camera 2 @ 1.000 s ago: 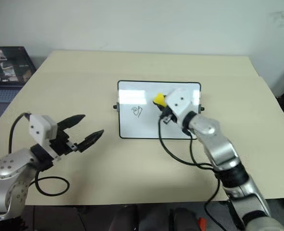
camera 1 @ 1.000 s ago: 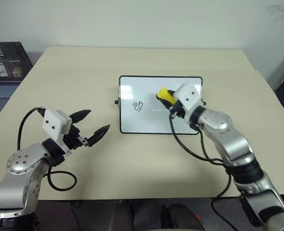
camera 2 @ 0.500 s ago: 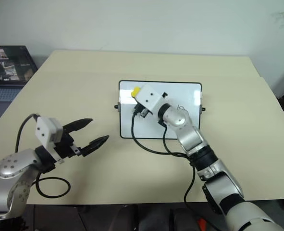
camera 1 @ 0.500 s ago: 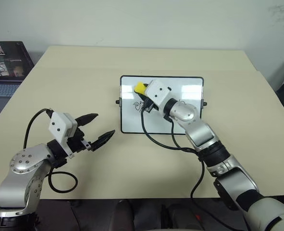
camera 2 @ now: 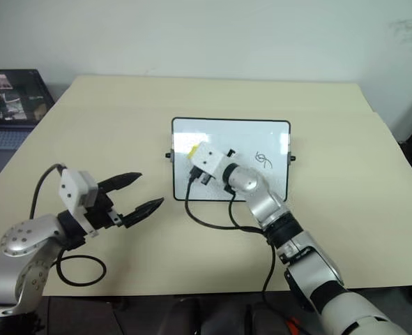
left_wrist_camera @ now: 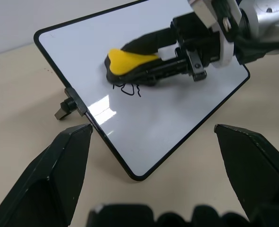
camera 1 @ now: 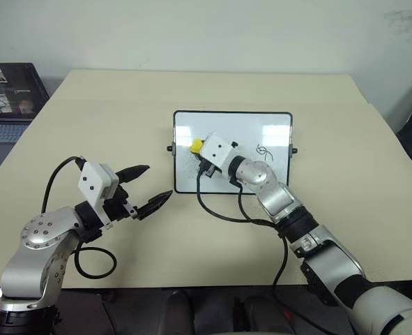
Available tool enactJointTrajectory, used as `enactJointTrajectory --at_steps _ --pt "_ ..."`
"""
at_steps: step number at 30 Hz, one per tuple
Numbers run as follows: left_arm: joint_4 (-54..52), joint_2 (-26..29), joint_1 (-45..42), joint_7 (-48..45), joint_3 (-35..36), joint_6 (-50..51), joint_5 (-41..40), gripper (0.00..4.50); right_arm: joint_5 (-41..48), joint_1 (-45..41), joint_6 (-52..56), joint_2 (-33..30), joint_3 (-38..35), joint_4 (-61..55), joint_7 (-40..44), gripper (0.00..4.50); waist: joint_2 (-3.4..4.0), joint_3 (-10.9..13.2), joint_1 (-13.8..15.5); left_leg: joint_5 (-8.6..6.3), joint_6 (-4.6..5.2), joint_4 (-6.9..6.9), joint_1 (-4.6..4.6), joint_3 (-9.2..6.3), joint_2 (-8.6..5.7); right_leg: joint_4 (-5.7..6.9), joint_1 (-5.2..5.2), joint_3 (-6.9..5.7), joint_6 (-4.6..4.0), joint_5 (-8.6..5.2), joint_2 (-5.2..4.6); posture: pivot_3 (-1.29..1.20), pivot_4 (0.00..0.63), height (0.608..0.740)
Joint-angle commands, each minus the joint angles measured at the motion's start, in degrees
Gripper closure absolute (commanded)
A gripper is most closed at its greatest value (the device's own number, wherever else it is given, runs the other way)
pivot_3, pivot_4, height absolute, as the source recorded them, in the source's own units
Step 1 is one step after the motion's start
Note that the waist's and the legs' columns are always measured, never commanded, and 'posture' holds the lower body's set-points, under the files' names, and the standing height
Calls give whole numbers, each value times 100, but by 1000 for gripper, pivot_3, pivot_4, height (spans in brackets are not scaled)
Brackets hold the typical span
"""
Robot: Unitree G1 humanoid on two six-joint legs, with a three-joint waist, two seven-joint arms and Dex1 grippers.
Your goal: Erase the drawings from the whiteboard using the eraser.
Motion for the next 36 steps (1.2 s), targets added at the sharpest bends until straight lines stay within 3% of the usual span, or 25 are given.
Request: enactJointTrajectory --at_steps 1,7,10,13,17,26,36 --pt "-60 35 -62 -4 24 -82 -5 0 -217 376 474 -5 218 251 191 3360 -3 -3 -3 0 0 0 11 1 0 5 4 3 0 0 0 0 150 740" --pt "111 -5 -129 7 14 -147 42 0 -217 471 598 57 148 -153 283 3360 -1 1 -11 2 3 -6 135 -1 2 -1 90 8 16 -18 -9 0 150 740" --pt "228 -27 -169 30 34 -198 82 0 44 332 903 63 -151 -1017 441 3360 -2 12 0 5 7 -7 133 -9 4 -1 86 12 16 -19 -12 0 150 740" --pt "272 -40 -170 29 38 -241 105 0 356 170 1425 63 -498 -2054 624 3360 0 23 5 5 8 -8 89 -14 8 -1 75 11 15 -17 -14 0 150 740" --pt "329 -63 -173 32 7 -292 129 0 424 -192 1692 45 -812 -2308 478 3360 -3 21 9 6 5 -6 -27 -17 2 9 -32 1 -4 -3 -9 0 150 740" --pt "312 -75 -198 -18 -61 -286 124 0 56 -767 782 191 -679 -392 -207 3360 -2 21 -2 2 1 -18 -47 9 0 -36 -45 5 -6 -3 -9 0 150 740" --pt "282 -47 -304 -7 -125 -248 100 0 -142 -161 216 445 -239 982 -142 3360 -11 13 -84 3 2 -17 -10 3 2 -26 -7 -5 -3 -1 -8 0 150 740"
